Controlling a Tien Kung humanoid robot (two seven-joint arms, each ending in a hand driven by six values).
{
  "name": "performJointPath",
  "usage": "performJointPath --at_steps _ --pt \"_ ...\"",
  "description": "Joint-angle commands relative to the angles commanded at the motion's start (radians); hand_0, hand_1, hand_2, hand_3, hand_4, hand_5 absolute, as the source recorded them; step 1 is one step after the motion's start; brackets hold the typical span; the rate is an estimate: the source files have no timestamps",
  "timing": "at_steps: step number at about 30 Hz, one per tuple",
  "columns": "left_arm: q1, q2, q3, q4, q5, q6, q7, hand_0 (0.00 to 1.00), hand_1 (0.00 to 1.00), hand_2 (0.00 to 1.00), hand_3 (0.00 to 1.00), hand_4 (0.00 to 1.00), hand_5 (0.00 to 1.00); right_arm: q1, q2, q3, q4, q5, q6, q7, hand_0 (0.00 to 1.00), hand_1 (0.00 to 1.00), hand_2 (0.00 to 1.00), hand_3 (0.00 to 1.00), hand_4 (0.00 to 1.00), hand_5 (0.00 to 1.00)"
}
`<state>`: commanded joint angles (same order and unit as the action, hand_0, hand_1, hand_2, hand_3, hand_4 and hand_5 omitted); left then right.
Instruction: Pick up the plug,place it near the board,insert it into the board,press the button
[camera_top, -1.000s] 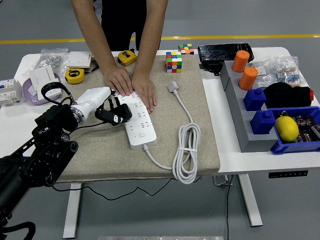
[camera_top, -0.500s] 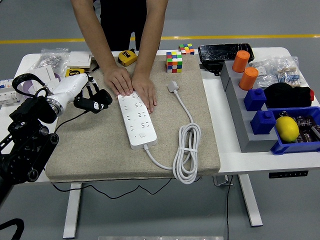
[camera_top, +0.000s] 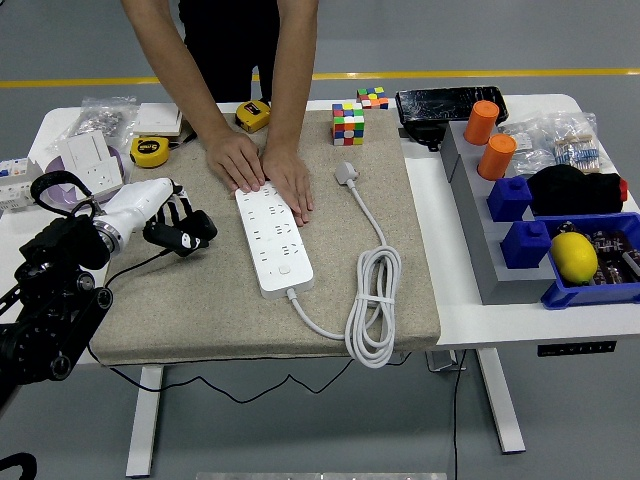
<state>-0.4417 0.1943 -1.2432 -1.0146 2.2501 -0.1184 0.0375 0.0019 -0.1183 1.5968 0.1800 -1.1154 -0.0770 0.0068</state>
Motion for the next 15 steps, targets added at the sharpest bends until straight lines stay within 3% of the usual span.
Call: performJointPath --at_steps 3,4,10,11,14,15 --pt "0.0 0.001 -0.001 0.0 -0.002 -0.007 0.001 0.462 0.619 0.58 0.576 0.998 0.386 -0.002 0.0 0.0 0.0 0.0 0.0 -0.001 0.907 0.841 0.789 0.789 0.998 0.998" --pt "0.001 0.002 -0.002 -0.001 -0.005 -0.011 0.0 0.727 0.826 0.776 0.763 0.998 0.545 -0.002 0.0 0.0 0.0 0.0 0.0 -0.002 0.908 0.841 0.789 0.789 0.998 0.998" --pt "0.006 0.01 -0.008 -0.011 -0.055 -0.036 -0.012 0.727 0.826 0.776 0.763 0.998 0.545 -0.004 0.002 0.001 0.0 0.0 0.0 -0.003 0.908 0.841 0.789 0.789 0.998 0.998" --pt "0.007 0.011 -0.009 -0.015 -0.063 -0.039 -0.014 0.943 0.998 0.933 0.899 0.998 0.763 -0.003 0.002 0.001 0.0 0.0 0.0 -0.002 0.907 0.841 0.789 0.789 0.998 0.998" --pt "0.017 0.011 -0.025 -0.038 -0.106 -0.045 -0.021 0.943 0.998 0.933 0.899 0.998 0.763 0.0 0.002 0.003 0.0 0.0 0.0 0.0 0.907 0.841 0.789 0.789 0.998 0.998" --pt "0.028 0.006 -0.048 -0.061 -0.143 -0.029 -0.031 0.943 0.998 0.933 0.899 0.998 0.763 0.0 0.003 0.003 0.0 0.0 0.001 0.0 0.907 0.841 0.789 0.789 0.998 0.998"
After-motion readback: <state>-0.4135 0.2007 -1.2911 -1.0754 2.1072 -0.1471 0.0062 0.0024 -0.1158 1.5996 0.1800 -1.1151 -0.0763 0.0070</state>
